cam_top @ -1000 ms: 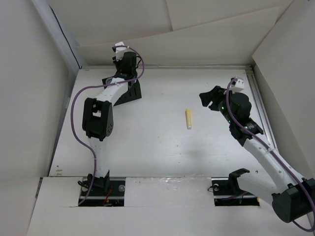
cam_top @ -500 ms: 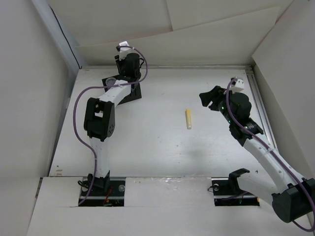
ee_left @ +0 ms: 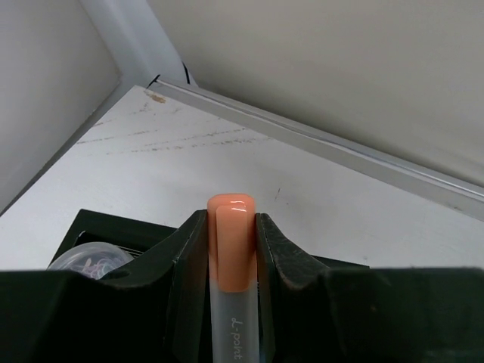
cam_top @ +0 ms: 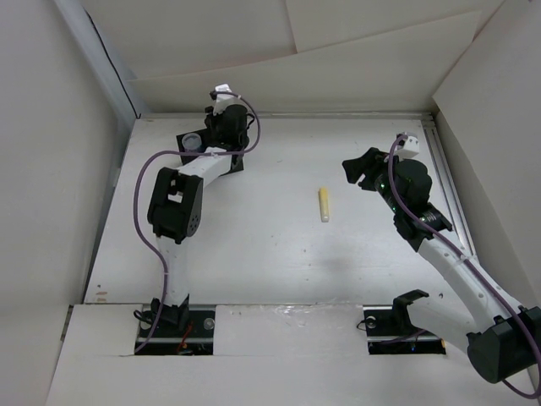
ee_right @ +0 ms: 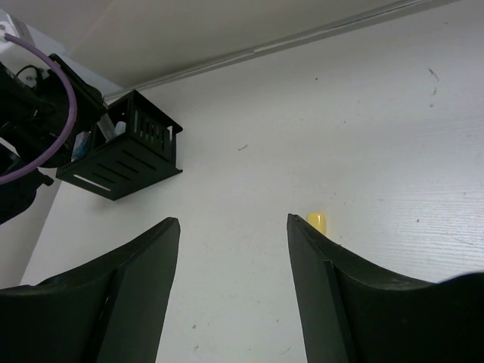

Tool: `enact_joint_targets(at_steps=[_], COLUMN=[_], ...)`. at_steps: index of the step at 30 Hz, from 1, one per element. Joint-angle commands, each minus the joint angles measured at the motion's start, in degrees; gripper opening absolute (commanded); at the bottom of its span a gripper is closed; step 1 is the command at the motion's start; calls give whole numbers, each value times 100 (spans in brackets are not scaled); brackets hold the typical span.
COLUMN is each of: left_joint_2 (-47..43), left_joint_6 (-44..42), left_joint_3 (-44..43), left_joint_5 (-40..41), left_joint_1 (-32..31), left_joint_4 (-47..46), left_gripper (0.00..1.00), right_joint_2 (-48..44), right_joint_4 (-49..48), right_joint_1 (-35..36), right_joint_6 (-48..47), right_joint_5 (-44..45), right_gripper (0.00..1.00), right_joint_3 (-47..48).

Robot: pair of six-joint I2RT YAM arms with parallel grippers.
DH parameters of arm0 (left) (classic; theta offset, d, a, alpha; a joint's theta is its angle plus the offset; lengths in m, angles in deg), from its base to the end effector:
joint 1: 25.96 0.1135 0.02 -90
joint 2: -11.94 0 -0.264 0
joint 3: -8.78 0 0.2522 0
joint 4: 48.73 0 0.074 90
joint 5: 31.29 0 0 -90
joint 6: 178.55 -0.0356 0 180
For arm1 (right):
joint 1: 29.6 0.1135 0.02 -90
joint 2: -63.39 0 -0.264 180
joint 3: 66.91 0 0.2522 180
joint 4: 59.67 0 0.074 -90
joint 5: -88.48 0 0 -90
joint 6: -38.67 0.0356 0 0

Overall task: Sort the stationery into containers
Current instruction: Place the stationery into the container

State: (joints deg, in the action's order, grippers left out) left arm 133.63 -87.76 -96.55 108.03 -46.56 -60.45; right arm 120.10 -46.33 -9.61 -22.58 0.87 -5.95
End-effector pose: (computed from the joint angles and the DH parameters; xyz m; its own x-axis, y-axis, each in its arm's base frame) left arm 0.4752 -0.1498 0.2592 -0.0691 0.0164 -0.9975 -0.4792 0.8764 0.0476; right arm 0.2212 0.0789 0.3356 -0.2758 0.4110 -0.8689 -0.1941 0.8615 0.4692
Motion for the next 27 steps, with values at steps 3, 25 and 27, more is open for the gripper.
enact_joint_targets(at_steps=[3,25,27], left_joint_2=[-374,-2166,-2167], left_joint_6=[-300,1542,1835], left_joint_3=[86,526,736], left_joint_5=[377,-1545,-2003], left_joint_1=[-164,-1174,-1411], left_joint_4=[-458,885,1185], left_gripper=[22,26,20], right_joint_2=[-63,-116,-169], right_joint_4=[-168,-168,-168], right_joint_1=[58,58,58], right_joint_6=[8,8,8], right_joint_5=[-64,85,208], right_gripper=[65,57,22], right_joint_3=[167,167,97])
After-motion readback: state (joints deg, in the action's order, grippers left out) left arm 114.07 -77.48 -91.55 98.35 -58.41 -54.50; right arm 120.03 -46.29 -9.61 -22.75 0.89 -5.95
